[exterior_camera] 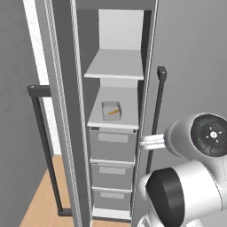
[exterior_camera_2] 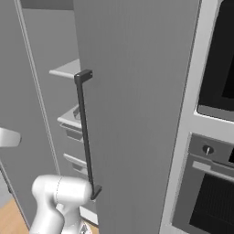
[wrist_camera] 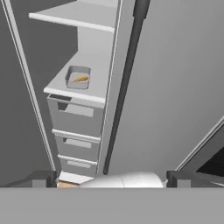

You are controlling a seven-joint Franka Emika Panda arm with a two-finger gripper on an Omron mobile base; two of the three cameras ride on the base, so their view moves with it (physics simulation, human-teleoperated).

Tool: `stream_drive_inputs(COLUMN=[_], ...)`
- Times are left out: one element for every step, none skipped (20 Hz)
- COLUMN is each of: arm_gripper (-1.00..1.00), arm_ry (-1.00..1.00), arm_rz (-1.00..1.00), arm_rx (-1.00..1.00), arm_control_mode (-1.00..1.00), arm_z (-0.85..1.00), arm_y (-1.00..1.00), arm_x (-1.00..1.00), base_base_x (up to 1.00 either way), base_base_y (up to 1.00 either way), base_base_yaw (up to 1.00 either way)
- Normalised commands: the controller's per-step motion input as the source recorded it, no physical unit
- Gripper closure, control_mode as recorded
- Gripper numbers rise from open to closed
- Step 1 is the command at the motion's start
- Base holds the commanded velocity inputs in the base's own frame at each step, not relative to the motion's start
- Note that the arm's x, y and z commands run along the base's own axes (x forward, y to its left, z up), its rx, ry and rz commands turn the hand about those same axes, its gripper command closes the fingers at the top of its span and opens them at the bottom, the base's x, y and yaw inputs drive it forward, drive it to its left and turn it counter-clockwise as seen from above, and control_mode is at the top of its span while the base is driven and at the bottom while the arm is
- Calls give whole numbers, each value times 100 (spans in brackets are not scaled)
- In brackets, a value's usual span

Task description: Take the meat container that has the shrimp and place it on the second highest rack of the freezer. Then take the vegetable container that has the garlics and place it on the highest rack of the freezer.

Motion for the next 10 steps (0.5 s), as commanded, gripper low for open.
stream_drive_inputs(arm_gripper=[-100,-100,-100,-100,-100,-100,-100,-100,-100,-100], arm_ry=[0,0,0,0,0,0,0,0,0,0], arm_rz=[0,0,0,0,0,0,0,0,0,0], arm_rx=[0,0,0,0,0,0,0,0,0,0], arm_control_mode=[100,100,100,100,100,100,100,100,100,100], arm_z=[0,0,0,0,0,0,0,0,0,0], arm_y=[0,0,0,0,0,0,0,0,0,0], arm_x=[0,0,0,0,0,0,0,0,0,0], base_base_x=[-39,-34,-29,-41,-32,-24,-21,-21,-16,-14], base_base_y=[-15,-5,0,0,0,0,0,0,0,0], base_base_yaw=[-19,-17,-17,-15,-15,-15,-14,-14,-13,-13])
